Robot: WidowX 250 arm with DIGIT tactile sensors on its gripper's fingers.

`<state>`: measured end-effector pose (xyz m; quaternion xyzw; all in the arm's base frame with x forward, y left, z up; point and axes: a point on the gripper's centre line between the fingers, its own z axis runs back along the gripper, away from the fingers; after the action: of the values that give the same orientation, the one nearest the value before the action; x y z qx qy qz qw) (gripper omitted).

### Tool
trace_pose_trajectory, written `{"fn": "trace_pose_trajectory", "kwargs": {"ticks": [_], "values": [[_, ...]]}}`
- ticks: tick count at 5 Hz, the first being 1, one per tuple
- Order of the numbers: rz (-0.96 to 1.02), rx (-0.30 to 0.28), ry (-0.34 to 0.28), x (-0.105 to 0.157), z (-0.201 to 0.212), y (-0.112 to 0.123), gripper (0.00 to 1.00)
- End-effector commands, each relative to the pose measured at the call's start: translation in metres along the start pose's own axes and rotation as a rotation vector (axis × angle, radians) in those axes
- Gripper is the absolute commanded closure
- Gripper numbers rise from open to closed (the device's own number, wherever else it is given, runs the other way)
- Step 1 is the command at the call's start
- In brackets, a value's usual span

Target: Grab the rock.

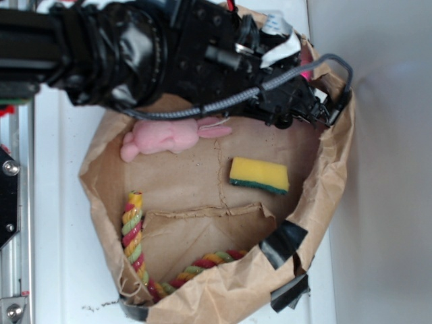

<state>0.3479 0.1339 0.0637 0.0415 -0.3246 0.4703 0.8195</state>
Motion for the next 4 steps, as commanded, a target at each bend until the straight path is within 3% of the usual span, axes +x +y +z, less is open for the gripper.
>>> {"fn": "trace_pose_trajectory", "kwargs": {"ticks": [1, 2, 4], "values": [[-0.028, -0.007, -0.024, 0.018, 0.008, 0.009, 0.00], [-0.052, -0.002, -0.002, 0.018, 0.009, 0.011, 0.00], [-0.116, 0.095, 0.052, 0.020, 0.000, 0.021, 0.00]]}}
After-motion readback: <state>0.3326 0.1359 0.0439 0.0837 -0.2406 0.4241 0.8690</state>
